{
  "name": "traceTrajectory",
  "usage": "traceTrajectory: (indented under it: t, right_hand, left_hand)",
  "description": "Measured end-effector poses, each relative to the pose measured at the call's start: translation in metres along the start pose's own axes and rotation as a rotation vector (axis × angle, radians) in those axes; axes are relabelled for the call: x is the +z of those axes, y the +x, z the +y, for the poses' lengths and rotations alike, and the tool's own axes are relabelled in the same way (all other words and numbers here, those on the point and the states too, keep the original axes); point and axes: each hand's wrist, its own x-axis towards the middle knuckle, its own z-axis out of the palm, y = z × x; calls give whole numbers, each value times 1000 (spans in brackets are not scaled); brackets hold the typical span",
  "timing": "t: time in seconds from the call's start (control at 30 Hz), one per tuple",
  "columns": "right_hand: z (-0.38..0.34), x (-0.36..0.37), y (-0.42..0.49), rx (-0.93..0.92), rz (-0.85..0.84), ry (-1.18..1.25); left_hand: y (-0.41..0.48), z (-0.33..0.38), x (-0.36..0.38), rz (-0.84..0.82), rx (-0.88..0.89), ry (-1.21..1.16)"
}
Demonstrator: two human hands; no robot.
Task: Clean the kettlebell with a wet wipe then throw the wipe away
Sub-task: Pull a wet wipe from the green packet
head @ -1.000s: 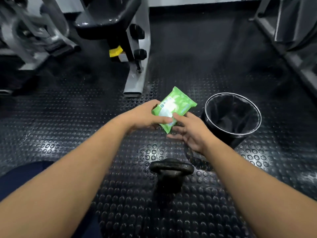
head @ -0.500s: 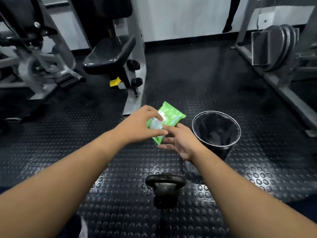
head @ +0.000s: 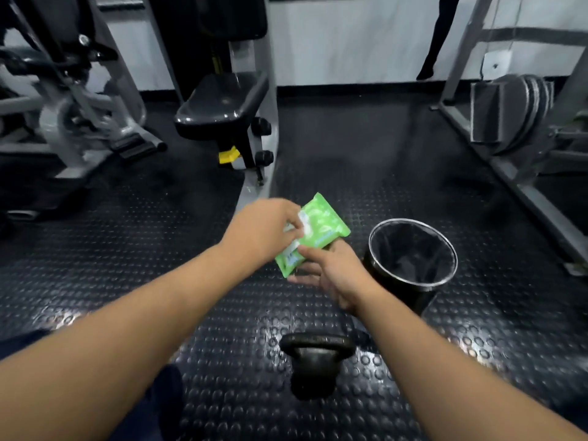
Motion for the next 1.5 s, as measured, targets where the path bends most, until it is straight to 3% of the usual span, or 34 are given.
traceTrajectory:
  t: [0.43,0.57,0.67,0.83,1.0,1.5]
  right_hand:
    - [-4,-13,20,-110,36,-128]
    - [-5,-20,26,-53,29,-87]
    - [-5,-22,25,-7,24,-35]
    - [1,-26,15,0,35,-29]
    - [3,-17,6,-16,36,-17]
    - [2,-10,2,21,64,-25]
  left_hand:
    - [47,-3,9,-65,80,-47]
    - [47,-2,10,-71,124,-68]
    - [44,-5,3,-118,98,-103]
    - [38,2,-6,-56,-6,-187]
    - [27,5,-8,-150,11,-146]
    - [24,3,-6,-197,101,-25]
